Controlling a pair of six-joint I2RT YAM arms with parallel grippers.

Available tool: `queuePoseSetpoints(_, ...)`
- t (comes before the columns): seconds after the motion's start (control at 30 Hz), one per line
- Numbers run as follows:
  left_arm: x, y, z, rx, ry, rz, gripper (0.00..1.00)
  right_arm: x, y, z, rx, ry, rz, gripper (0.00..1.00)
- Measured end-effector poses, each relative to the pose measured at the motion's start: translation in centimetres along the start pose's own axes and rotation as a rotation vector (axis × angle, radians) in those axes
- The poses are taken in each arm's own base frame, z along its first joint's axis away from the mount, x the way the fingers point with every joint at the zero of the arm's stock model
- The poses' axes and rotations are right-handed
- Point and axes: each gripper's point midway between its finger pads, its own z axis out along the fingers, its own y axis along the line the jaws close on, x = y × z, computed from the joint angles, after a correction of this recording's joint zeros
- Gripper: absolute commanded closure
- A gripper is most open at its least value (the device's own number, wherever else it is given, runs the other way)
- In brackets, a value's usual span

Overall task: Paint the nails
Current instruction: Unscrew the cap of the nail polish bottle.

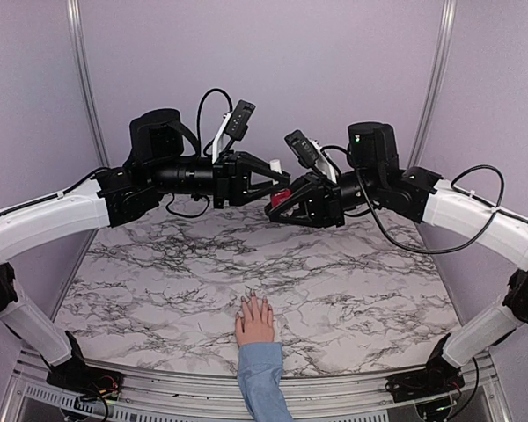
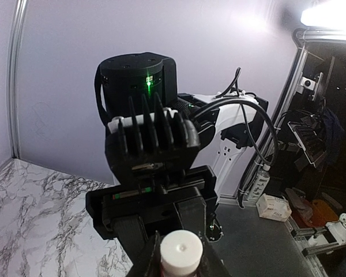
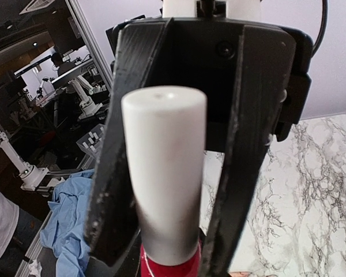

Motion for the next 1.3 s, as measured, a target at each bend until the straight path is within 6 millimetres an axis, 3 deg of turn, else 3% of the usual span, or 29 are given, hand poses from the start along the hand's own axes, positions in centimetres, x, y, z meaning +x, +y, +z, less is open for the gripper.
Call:
queuePoseSetpoints(0.23, 0.0, 0.1, -0.2, 0.005, 0.001, -0.014, 0.74, 0.5, 0.0, 0.3, -0.006, 0.015, 0.015, 1.00)
queuePoseSetpoints(0.5, 0.0, -0.2, -0.2, 0.020, 0.004, -0.010, 1.00, 0.8, 0.0, 0.3, -0.007, 0.022, 0.016, 1.00)
queuePoseSetpoints(0.8, -0.2, 0.7, -0.2, -0.027, -0.010, -0.016, 1.00, 0.4, -1.0, -0.2, 0.040, 0.014, 0.020, 1.00)
queuePoseSetpoints(1.3, -0.3, 5.7, -1.0, -0.300, -0.073, -0.040, 1.00, 0.2, -6.9, -1.4, 0.332, 0.040, 0.034, 1.00)
